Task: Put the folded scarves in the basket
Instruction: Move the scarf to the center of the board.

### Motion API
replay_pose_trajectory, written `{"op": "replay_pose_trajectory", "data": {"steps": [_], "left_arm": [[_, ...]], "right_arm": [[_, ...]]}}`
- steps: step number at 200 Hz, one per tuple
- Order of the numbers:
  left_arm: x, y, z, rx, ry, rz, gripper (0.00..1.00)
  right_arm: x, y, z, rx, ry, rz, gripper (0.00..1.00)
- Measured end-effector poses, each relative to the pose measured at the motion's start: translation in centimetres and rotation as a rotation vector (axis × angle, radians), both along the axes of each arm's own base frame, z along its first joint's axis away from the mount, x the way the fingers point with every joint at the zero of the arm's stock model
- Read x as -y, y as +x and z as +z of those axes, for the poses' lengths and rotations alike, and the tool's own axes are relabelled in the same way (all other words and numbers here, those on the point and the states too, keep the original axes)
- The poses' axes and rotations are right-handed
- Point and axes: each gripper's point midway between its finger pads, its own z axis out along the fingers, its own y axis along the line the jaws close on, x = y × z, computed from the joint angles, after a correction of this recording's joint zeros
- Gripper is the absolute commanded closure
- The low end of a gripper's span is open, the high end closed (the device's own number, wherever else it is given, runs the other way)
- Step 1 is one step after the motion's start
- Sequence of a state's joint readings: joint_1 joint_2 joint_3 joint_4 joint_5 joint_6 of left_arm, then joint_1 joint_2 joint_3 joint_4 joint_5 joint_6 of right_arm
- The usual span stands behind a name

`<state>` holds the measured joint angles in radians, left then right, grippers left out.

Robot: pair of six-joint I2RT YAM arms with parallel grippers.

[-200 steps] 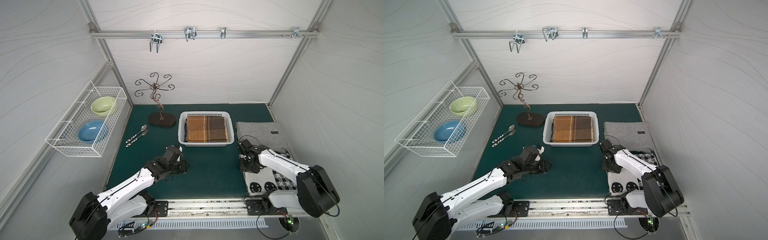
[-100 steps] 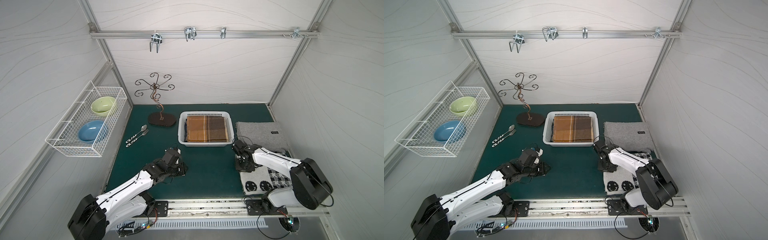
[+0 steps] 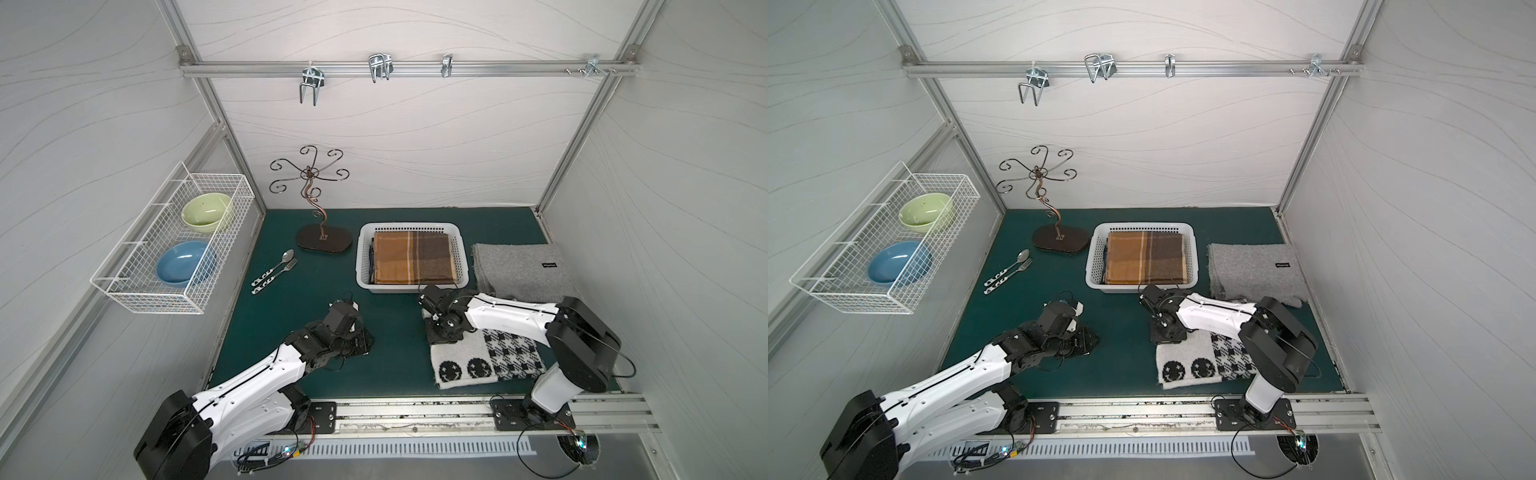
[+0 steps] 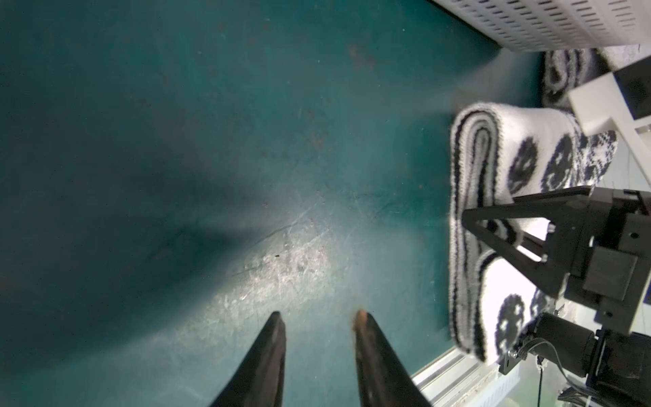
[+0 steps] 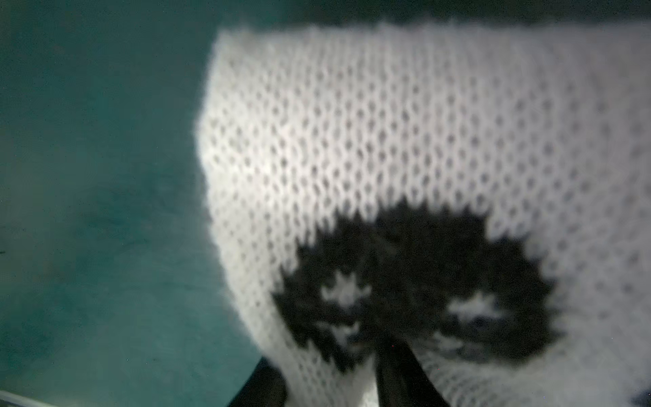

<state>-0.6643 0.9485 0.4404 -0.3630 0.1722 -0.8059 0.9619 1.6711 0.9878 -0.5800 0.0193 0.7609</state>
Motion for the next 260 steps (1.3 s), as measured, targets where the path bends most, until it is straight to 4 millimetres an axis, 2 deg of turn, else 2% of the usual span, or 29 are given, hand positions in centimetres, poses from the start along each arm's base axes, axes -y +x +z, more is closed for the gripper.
{"op": "replay_pose_trajectory", "data": {"steps": [28, 42, 58, 85, 122, 142, 169, 188, 209, 260], "left_arm": [[0.1, 0.3, 0.2, 0.008, -0.012, 0.015, 0.62], [0.1, 0.4, 0.4, 0.014, -0.017, 0.021, 0.61], [0.2, 0.5, 0.3, 0.017, -0.024, 0.026, 0.59], [0.9, 0.2, -0.3, 0.006, -0.016, 0.010, 0.55], [4.1, 0.3, -0.2, 0.025, -0.113, -0.022, 0.49], [5.6, 0.2, -0.2, 0.048, -0.131, -0.043, 0.46], [7.1, 0.4, -1.1, 0.044, -0.135, -0.060, 0.43], [7.9, 0.4, -2.3, 0.027, -0.129, -0.065, 0.41], [8.9, 0.2, -3.3, 0.025, -0.122, -0.075, 0.40], [13.4, 0.1, -3.1, 0.058, -0.159, -0.133, 0.38]], "right_arm": [[-4.1, -0.3, 0.9, 0.012, 0.065, 0.064, 0.44], [-5.1, -0.3, 1.4, 0.019, 0.097, 0.079, 0.43], [-5.2, -0.5, 2.0, 0.028, 0.141, 0.080, 0.41], [-2.7, -0.4, 4.2, 0.063, 0.211, 0.042, 0.41], [1.2, 0.3, 9.2, 0.180, 0.328, -0.025, 0.41], [3.9, 0.2, 10.3, 0.226, 0.364, -0.069, 0.40], [7.0, -0.3, 10.0, 0.242, 0.368, -0.123, 0.41], [8.3, -0.6, 9.6, 0.246, 0.366, -0.146, 0.41], [8.8, -0.9, 9.2, 0.244, 0.361, -0.145, 0.40], [9.0, -1.6, 7.5, 0.204, 0.345, -0.133, 0.41]]}}
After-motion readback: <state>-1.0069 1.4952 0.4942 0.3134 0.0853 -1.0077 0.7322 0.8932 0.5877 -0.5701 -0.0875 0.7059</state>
